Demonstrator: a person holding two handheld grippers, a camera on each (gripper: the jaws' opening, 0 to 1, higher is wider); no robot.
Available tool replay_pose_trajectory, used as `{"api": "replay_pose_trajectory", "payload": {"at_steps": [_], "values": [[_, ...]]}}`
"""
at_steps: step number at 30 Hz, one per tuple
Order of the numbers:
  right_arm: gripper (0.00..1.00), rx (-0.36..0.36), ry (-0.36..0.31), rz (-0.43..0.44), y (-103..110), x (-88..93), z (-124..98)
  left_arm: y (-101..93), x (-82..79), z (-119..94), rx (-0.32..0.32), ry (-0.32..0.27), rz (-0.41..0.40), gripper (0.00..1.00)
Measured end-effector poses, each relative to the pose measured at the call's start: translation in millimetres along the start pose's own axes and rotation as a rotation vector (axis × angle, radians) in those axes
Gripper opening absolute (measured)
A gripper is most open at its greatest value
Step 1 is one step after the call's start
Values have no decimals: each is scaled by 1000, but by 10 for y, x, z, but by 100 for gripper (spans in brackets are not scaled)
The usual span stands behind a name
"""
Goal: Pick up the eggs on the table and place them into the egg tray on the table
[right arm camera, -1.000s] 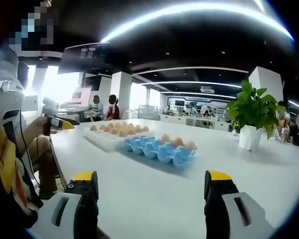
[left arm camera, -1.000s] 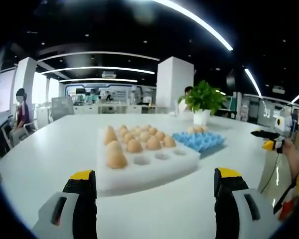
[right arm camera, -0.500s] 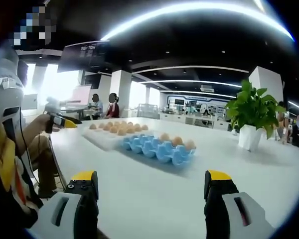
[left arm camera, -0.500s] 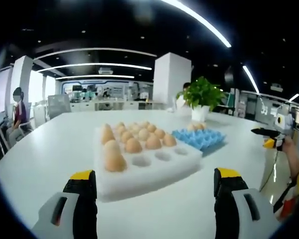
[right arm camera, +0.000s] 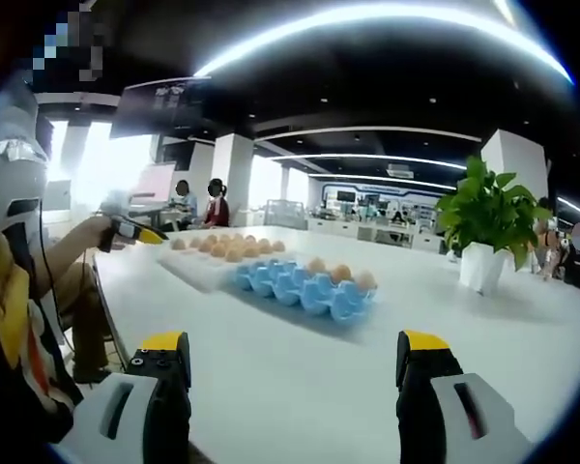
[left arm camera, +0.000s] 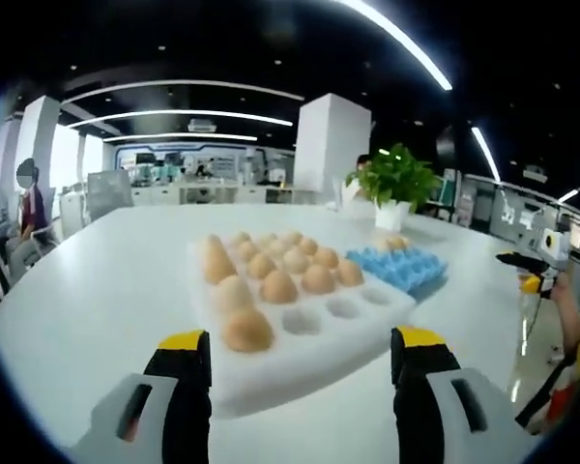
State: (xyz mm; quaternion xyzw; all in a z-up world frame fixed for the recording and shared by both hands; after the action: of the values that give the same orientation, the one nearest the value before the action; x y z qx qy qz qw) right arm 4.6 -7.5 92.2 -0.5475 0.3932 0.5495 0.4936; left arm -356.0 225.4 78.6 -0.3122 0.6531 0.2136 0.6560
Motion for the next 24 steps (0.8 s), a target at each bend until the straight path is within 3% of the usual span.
{"api": "replay_pose_trajectory", "payload": {"at_steps": [12, 24], "values": [[92, 3, -5, -2, -14, -14, 3, 195, 94, 177, -15, 62, 75, 60], [92, 15, -9, -1, -32, -2, -24, 284, 109, 246, -21, 63, 101, 46]]}}
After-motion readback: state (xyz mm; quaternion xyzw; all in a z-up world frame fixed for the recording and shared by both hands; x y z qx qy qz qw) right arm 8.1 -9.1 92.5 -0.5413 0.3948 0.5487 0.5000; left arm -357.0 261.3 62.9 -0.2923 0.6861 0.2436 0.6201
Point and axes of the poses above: the point that each gripper's makers call its tool centre point, and the gripper's own axes: z roughly forward along the fingers, y roughly to its left, x roughly out of its underside, the point moved 1 cm from there along -z, roughly backward along the fingers, and after that the axes turned 14 degrees about -y, right-handed, at the moved point
